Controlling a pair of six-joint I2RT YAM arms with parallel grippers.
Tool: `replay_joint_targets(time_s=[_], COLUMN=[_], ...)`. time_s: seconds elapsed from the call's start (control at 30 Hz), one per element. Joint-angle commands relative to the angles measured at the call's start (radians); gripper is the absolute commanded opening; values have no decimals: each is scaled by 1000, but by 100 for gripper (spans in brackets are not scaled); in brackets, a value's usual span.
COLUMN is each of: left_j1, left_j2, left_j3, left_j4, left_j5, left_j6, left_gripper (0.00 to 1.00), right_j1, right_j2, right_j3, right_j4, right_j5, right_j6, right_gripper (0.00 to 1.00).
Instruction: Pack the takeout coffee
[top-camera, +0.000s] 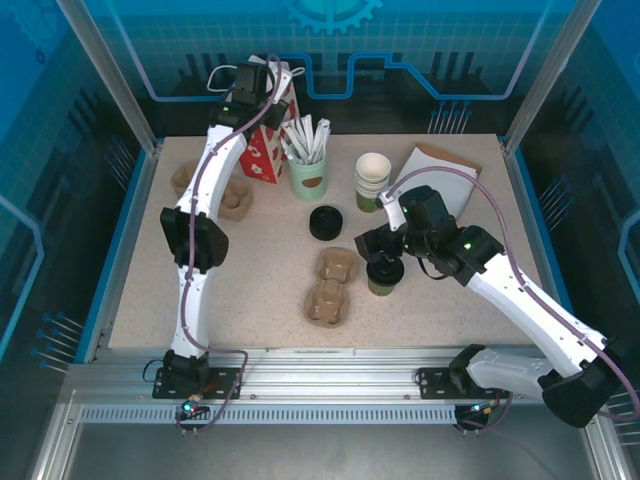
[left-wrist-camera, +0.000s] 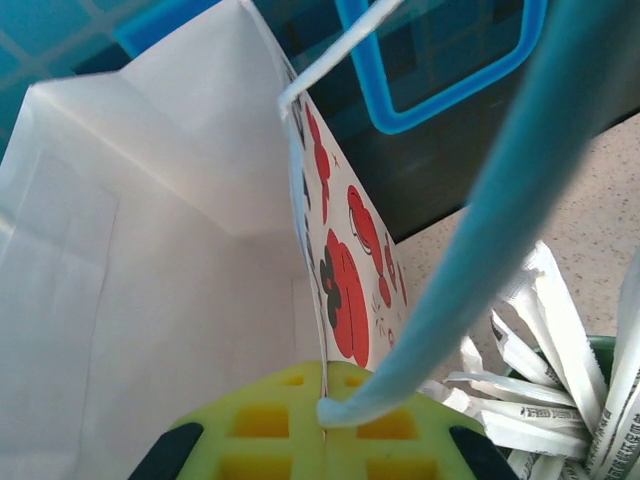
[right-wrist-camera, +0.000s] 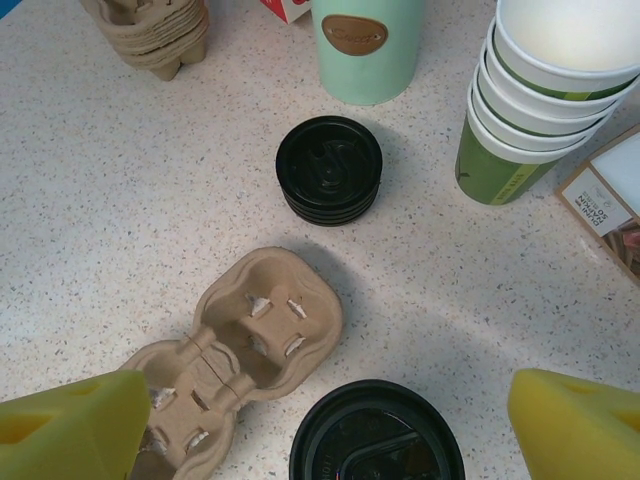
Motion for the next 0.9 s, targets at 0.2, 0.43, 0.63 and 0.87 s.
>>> replay_joint_targets(time_s=[0.2, 0.43, 0.63, 0.87], left_j1=[-6, -105, -277, -474], left_j2=[-253, -441, -667, -897], left_j3=[55, 33, -135, -410], left_j4=[59, -65, -130, -247], left_j5=[-74, -164, -312, -420], left_j6=[112, 168, 167, 42], left_gripper=[0, 0, 0, 0], right_j1=[15, 14, 14, 12], right_j2=[-42, -88, -114, -163], right_j3=[5, 28, 12, -11], right_j4=[-21, -9, 18, 24], right_j5=[30, 32, -4, -30], right_j6=[3, -15, -30, -40], right_gripper=[94, 94, 94, 94])
